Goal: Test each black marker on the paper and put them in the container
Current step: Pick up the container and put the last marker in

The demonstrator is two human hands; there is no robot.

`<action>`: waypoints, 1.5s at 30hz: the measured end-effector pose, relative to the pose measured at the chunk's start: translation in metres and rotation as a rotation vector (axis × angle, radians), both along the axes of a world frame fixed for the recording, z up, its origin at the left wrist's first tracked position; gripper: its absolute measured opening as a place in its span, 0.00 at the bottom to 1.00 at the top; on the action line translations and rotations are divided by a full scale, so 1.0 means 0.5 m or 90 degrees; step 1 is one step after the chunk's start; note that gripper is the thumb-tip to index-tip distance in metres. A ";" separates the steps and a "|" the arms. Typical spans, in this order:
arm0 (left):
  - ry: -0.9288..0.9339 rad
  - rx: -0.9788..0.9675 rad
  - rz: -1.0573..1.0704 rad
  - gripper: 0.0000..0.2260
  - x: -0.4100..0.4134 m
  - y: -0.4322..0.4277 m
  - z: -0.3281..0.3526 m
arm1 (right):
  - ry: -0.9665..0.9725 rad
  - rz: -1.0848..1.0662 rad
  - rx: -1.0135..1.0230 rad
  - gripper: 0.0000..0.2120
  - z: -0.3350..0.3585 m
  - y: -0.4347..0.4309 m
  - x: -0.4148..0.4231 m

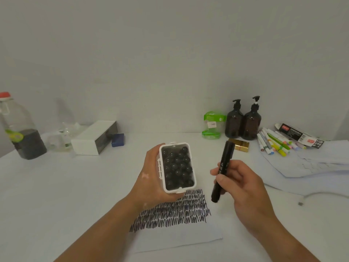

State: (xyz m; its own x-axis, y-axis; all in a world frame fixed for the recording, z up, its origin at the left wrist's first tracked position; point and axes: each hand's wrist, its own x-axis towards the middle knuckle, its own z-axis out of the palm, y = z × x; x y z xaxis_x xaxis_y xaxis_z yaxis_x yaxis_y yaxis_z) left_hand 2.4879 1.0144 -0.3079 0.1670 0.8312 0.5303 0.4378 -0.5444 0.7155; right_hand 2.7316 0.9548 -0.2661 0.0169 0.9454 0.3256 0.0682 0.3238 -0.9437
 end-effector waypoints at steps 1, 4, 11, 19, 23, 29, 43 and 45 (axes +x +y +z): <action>0.001 -0.001 -0.003 0.58 -0.001 0.000 0.000 | 0.014 -0.003 0.016 0.07 0.014 0.002 -0.004; 0.003 -0.002 -0.011 0.59 -0.004 0.003 0.000 | 0.062 0.005 0.066 0.11 0.054 0.023 -0.019; 0.001 0.017 -0.014 0.57 -0.002 0.006 -0.001 | -0.081 -0.033 0.193 0.17 0.117 0.074 -0.084; 0.016 0.041 -0.010 0.57 0.000 0.005 0.001 | -0.363 -0.054 0.267 0.14 0.100 0.088 -0.116; 0.008 0.049 -0.009 0.56 0.002 0.004 0.005 | -0.413 -0.013 0.260 0.05 0.112 0.094 -0.114; 0.002 0.032 -0.014 0.56 0.000 0.007 0.004 | -0.445 -0.071 0.328 0.07 0.132 0.098 -0.114; -0.017 0.024 -0.009 0.56 0.000 0.005 0.007 | -0.471 0.035 0.233 0.15 0.140 0.120 -0.110; -0.016 0.025 -0.005 0.57 0.000 0.005 0.007 | -0.394 0.034 0.211 0.09 0.145 0.124 -0.106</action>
